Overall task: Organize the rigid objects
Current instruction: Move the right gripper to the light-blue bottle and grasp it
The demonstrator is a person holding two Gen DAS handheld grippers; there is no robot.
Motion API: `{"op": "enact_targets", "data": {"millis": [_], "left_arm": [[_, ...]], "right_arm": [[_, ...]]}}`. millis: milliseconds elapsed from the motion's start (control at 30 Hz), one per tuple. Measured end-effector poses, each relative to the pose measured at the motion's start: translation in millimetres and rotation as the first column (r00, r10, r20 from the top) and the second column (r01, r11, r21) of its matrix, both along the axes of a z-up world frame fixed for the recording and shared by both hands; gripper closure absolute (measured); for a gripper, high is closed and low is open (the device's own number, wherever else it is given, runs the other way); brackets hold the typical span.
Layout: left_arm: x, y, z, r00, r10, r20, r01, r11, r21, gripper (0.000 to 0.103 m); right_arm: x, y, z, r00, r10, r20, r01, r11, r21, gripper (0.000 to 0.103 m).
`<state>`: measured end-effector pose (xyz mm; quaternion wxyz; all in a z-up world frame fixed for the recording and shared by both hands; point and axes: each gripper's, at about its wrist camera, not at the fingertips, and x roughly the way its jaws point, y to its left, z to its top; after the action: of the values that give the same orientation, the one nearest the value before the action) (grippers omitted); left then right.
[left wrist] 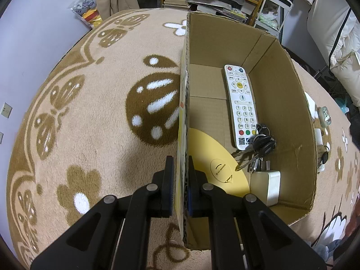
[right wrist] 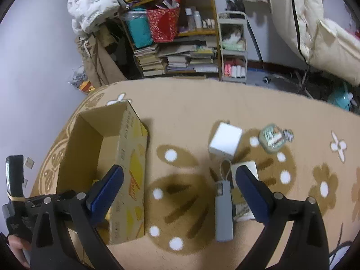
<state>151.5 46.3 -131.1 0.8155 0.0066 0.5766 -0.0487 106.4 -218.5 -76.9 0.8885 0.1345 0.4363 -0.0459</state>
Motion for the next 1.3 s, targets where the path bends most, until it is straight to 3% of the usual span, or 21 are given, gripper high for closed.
{"op": "enact_targets", "data": {"millis": [167,333,667,967,1133,1200,1300], "left_arm": [[0,0,0,1.000,-0.001,0.000,0.001,1.000,0.000,0.093],[0,0,0,1.000,-0.001,0.000,0.001,1.000,0.001,0.093],[0,0,0,1.000,-0.001,0.000,0.001,1.000,0.001,0.093],[-1,1,-1,1.000,0.000,-0.001,0.000,1.000,-0.001,0.093],[-1,1,-1,1.000,0.001,-0.001,-0.001,1.000,-0.003,0.093],[-1,2,-2,1.000,0.001,-0.002,-0.001,1.000,-0.003,0.093],[-1,2,-2,1.000,0.001,-0.002,-0.001,1.000,-0.004,0.093]], "right_arm": [[-7,-2,-29,0.998,-0.036,-0.056,0.031,0.995,-0.096,0.000],[-9,-11,-59,0.990,-0.060,-0.126,0.055,0.997,-0.044,0.000],[-10,-15,-101,0.964,-0.107,-0.245,0.098,0.994,-0.049,0.000],[-13,-12,-114,0.948,-0.143,-0.283,0.121,0.988,-0.094,0.000],[-14,-8,-123,0.946,-0.130,-0.296,0.122,0.992,-0.043,0.000],[-15,-9,-128,0.945,-0.118,-0.307,0.128,0.992,0.014,0.006],[-17,-11,-128,0.945,-0.130,-0.301,0.142,0.990,0.019,0.010]]}}
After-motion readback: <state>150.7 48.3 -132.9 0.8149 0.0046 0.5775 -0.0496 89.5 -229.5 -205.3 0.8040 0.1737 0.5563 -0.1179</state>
